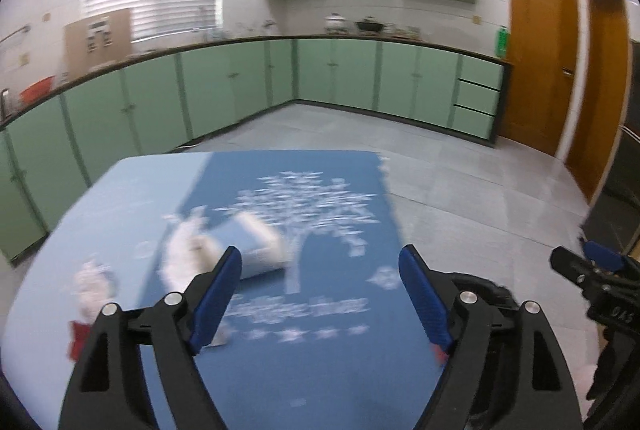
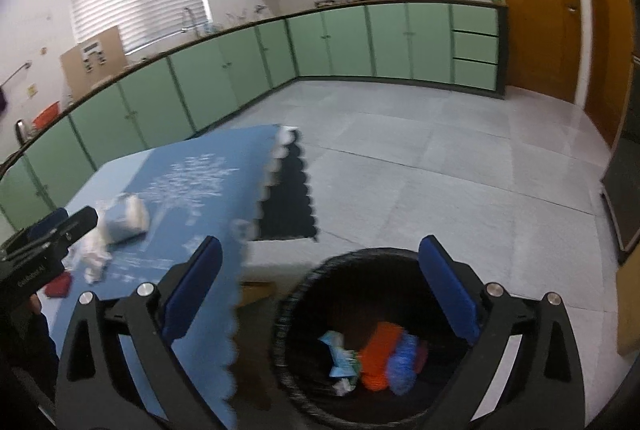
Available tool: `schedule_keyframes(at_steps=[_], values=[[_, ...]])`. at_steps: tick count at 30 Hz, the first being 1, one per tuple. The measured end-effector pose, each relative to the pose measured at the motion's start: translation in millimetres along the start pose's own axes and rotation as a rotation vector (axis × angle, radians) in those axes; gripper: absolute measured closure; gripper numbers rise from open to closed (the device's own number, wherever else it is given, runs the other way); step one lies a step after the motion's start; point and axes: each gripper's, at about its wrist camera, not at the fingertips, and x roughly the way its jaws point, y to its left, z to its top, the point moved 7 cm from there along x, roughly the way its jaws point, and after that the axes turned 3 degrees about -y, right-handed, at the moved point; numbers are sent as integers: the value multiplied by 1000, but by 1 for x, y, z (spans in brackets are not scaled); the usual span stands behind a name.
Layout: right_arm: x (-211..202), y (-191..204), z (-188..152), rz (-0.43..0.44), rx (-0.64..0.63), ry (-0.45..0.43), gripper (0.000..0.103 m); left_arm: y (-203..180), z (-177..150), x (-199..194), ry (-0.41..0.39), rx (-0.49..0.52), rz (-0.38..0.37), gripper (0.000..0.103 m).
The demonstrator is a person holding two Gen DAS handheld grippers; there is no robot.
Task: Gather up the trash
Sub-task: 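Grasp the long white tissue with the right tool while the left tool grasps the crumpled tissue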
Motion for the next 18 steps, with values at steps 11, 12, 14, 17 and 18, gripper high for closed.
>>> schedule_keyframes(at_steps=[11,12,14,17,18], values=[[28,128,-6,169,-111,20,7,121,-23,-21,7,-81,198,23],[32,139,-6,181,-121,22,7,130,-25,-21,6,-86,214,23],[37,157,-7,204,-137,25,7,148,-29,-20,11,-99,239,23],[46,185,-9,237,-167,30,7,171,-35,-17,22,-124,272,23],[48,192,-9,244,-174,32,7,180,-37,-15,26,-135,285,23]])
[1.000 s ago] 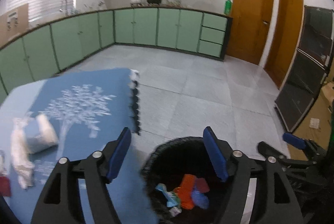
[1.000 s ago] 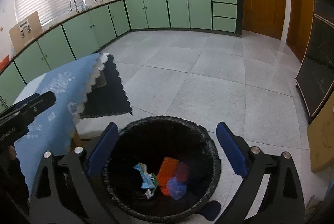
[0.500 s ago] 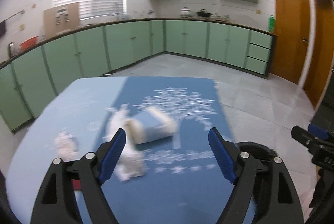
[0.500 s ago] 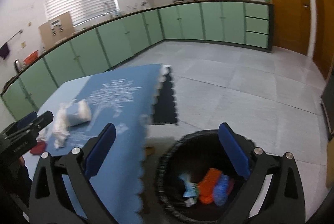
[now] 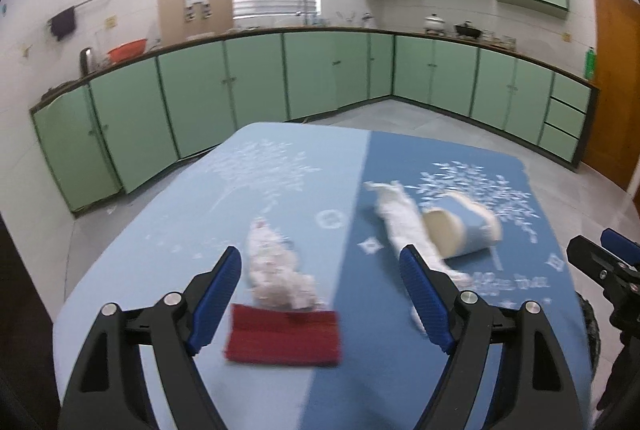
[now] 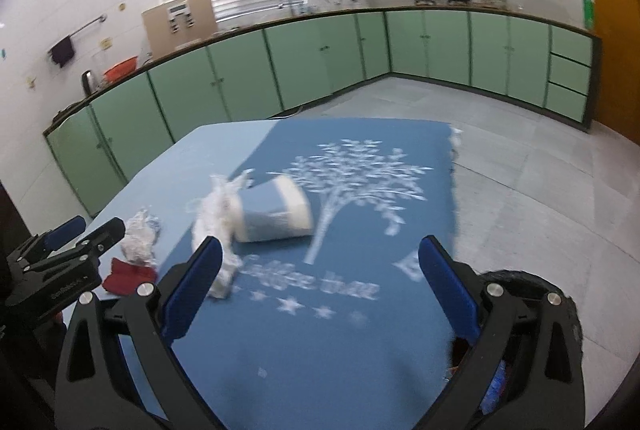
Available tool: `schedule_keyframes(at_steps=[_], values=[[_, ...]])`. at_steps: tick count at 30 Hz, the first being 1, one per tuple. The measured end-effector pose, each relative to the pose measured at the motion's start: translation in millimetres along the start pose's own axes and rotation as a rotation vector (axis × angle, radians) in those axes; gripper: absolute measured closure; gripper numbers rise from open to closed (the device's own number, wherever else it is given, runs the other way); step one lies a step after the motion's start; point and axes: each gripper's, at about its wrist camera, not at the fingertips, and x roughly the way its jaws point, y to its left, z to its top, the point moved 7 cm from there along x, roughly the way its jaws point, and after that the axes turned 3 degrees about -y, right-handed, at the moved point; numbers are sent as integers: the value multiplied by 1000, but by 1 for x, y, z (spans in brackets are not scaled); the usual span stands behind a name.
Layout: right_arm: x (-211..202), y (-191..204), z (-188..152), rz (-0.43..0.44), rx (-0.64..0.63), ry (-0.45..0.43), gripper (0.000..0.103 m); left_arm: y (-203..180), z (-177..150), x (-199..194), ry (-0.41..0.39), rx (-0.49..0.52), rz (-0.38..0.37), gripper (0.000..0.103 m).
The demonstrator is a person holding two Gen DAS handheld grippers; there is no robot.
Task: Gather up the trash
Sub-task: 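Grasp the long white tissue with the right tool while the left tool grasps the crumpled tissue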
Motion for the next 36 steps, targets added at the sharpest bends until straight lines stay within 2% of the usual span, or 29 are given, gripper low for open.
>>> schedule_keyframes(at_steps=[5,8,15,18,27,32,34,36], values=[[22,33,0,40,-42,22,8,20,-7,11,22,-15,31,23],[38,51,-3,65,-65,45,18,28,-11,18,37,-25,39,23],[72,82,-10,88,-108,117,33,50,-15,26,57,-53,57,23],[82,88,-17,95,-116,152,42,57,-15,30,64,-57,65,23],[104,97,-29,110,-120,249,58,73,-19,41,91,-78,65,23],[112,97,-34,109,-116,297,73,68,-19,45,97,-73,49,23],[112,98,-33,111,-125,297,89,65,-18,48,103,-70,41,23],[112,99,-32,110,-133,295,92,62,-18,52,112,-68,37,23]])
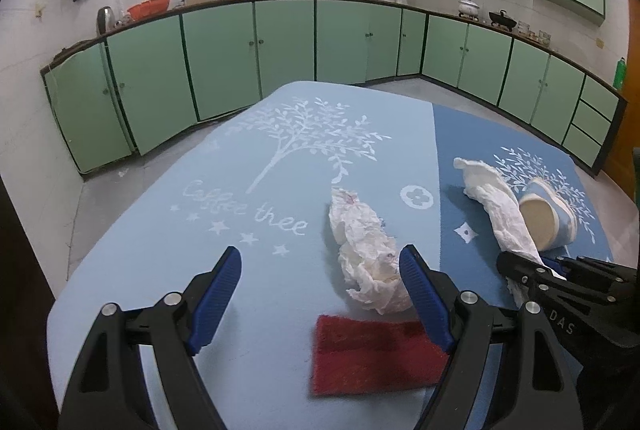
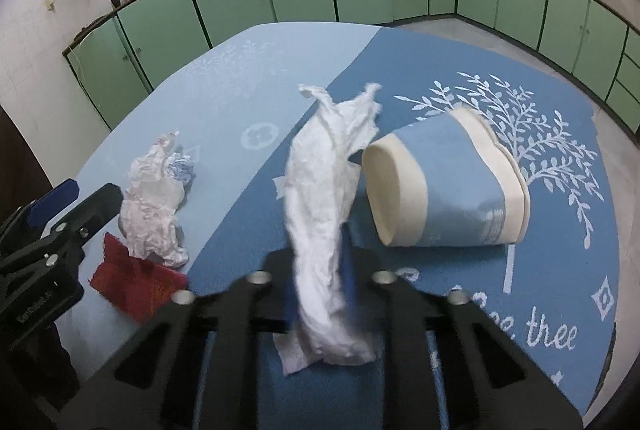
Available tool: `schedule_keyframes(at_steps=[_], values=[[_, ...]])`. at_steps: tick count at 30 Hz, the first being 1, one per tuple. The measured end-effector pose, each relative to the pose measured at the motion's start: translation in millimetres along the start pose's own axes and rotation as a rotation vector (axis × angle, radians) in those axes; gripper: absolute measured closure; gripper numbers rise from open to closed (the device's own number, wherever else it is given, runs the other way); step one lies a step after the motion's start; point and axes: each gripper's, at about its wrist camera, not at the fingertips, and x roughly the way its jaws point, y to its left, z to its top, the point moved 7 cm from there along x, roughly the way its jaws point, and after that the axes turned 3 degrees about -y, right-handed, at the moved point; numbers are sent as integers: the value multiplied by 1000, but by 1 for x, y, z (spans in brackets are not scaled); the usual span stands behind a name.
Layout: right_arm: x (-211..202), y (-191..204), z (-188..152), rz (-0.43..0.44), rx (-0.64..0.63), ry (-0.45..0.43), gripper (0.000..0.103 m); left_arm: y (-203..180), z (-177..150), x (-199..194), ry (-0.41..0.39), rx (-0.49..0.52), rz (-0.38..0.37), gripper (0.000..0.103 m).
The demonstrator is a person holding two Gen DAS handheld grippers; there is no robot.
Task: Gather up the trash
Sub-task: 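Grasp the long white tissue with the right tool while the left tool grasps the crumpled tissue, then carry both white tissues over the black bin with both tools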
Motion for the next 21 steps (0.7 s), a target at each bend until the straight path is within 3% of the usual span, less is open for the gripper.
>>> schedule_keyframes(at_steps=[9,12,14,18,21], values=[[-6,-6,4,21,12,-25,93,-9,1,22,52,-1,3,24],[-6,-11,-1,29,27,-20,93,-14,1,31,74,6,-3,28],[-6,-12,-1,34,36,-17,93,-18,0,37,95,5,-11,37],[-7,-12,2,41,39,-20,92,-24,0,43,115,-1,-48,74],[-12,-12,4,53,28,-37,92,-26,4,40,96,2,-43,86]])
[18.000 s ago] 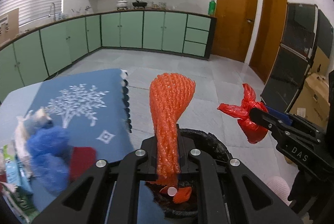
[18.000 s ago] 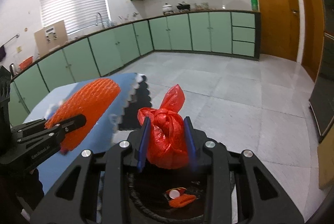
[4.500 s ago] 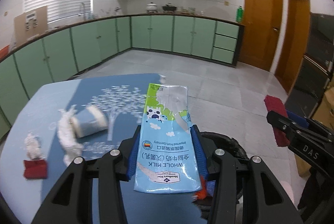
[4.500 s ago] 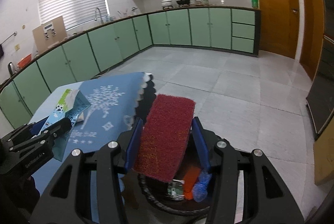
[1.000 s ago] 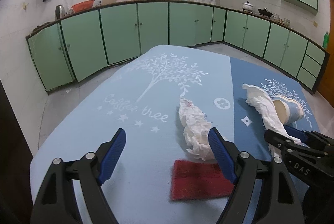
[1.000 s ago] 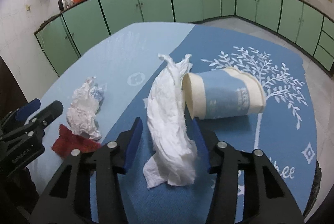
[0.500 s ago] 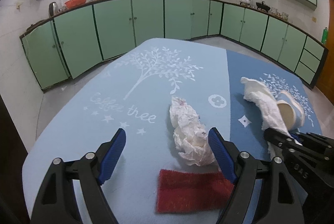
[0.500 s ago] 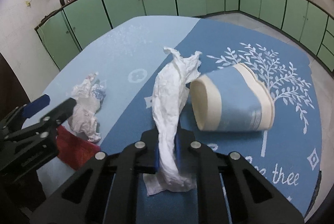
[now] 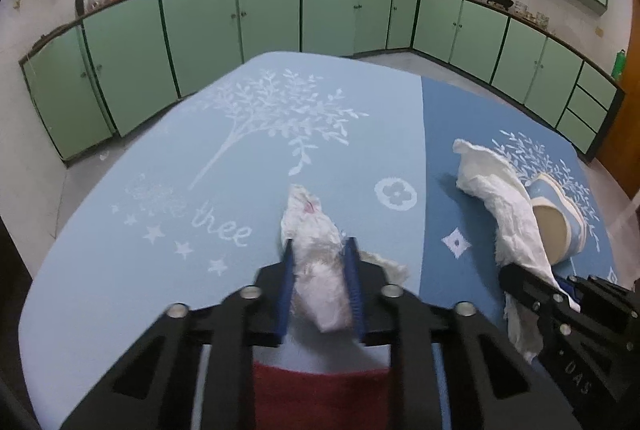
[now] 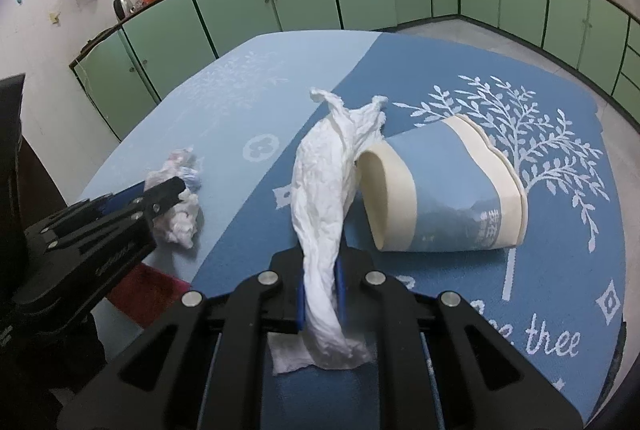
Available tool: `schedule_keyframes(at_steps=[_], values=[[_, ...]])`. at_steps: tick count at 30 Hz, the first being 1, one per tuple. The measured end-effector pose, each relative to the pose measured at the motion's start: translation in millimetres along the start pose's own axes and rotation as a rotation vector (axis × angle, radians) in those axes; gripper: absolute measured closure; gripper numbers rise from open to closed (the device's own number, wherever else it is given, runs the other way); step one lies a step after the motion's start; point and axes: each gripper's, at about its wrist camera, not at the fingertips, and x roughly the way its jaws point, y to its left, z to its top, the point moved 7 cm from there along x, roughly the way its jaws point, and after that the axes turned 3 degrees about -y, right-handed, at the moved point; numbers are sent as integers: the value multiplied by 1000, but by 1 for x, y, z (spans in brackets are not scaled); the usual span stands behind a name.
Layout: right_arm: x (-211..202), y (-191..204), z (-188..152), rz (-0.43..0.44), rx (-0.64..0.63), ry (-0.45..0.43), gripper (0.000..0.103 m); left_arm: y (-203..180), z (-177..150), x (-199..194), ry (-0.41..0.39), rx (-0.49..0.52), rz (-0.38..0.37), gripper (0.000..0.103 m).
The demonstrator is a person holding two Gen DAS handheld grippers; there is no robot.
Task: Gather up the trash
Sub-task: 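Carry both white tissues over the black bin with both tools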
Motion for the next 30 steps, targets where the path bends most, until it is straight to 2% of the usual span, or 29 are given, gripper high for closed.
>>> schedule_keyframes(at_steps=[4,15,23,30], values=[[-11,-1,2,10,-11,-35,92,0,5,-14,-32,-17,-15,92],[-66,2,22,52,-23,-145,92,0,26,-76,-138,-39,-77,93],[-102,-1,32,44,-5,-183,92,-27,37,-115,-190,-3,-136,93],[-140,-23,27,15,29,-218,92,-67,33,-133,-200,46,-206,93]])
